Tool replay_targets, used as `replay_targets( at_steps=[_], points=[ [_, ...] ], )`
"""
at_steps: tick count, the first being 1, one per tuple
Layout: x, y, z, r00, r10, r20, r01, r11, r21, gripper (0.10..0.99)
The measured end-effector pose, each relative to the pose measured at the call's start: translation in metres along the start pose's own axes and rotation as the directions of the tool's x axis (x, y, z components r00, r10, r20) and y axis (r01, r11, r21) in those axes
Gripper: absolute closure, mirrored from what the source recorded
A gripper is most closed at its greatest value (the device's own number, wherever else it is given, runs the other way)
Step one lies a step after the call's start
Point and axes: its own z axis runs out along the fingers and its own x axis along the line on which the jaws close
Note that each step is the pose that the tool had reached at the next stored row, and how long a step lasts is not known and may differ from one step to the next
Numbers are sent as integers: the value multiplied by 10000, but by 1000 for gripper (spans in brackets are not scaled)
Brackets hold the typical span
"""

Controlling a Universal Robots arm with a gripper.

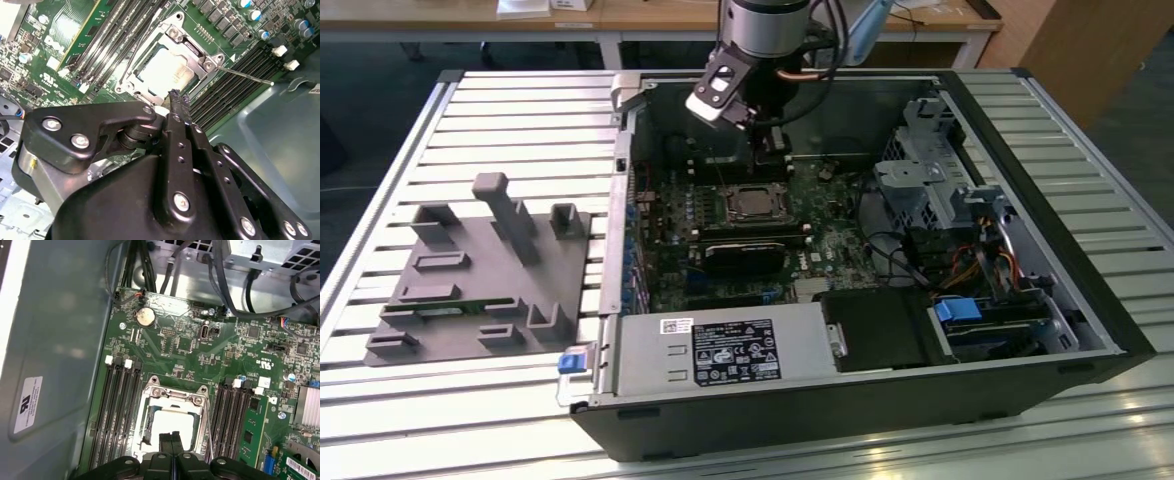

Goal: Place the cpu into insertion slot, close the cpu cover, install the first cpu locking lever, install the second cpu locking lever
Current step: 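Install the first cpu locking lever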

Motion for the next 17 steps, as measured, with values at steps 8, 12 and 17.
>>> replay_targets(
  at_steps=[8,12,17],
  points=[
    [0,0,0,9987,-513,-10,513,9987,-2,969],
    [0,-1,0,9974,-723,-17,723,9974,-3,969],
    [0,-1,0,9950,-994,-26,994,9950,-5,969]
  ],
)
